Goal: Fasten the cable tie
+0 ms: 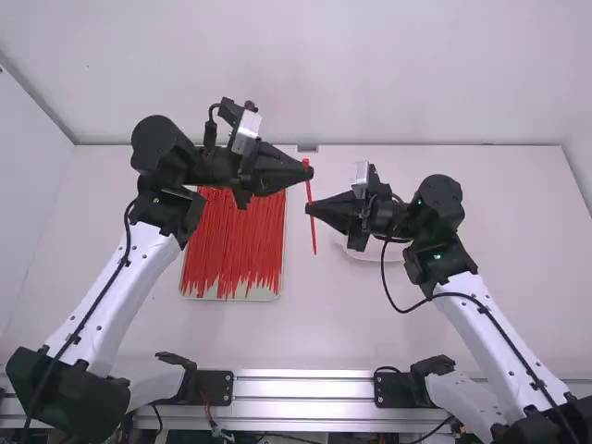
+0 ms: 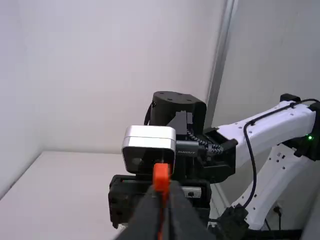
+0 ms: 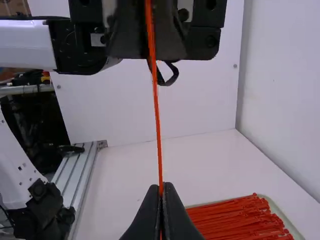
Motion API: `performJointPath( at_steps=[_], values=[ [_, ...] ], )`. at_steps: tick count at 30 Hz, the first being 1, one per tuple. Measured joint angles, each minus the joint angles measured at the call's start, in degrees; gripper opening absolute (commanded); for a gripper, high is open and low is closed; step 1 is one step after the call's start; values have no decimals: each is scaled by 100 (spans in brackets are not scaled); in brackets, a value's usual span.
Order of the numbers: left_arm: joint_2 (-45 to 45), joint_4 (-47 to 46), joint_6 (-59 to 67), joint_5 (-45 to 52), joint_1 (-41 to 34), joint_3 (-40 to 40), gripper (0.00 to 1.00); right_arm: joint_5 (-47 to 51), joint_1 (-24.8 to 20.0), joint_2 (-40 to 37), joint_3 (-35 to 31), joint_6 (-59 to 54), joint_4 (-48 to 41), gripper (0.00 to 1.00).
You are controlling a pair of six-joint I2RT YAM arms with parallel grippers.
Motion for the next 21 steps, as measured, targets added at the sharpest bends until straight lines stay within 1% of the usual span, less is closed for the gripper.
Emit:
performJointPath(
  at_steps=[12, 14, 15, 17, 19, 21],
  values=[
    [0, -48, 0, -61, 0, -2, 2, -2, 0, 0, 0, -4, -2, 0],
    [0, -57, 2, -66, 0, -2, 2, 2, 0, 0, 0, 2, -2, 2],
    [0, -87, 0, -83, 0, -2, 2, 2, 0, 0, 0, 4, -7, 9],
    [2, -155, 28, -94, 0, -2, 2, 0, 0, 0, 0, 13, -15, 25],
    [2, -461, 149, -249, 4, -2, 2, 2, 0, 4, 0, 9, -24, 98],
    [0, -728, 269, -442, 4, -2, 2, 2, -2, 4, 0, 17, -52, 98]
  ],
)
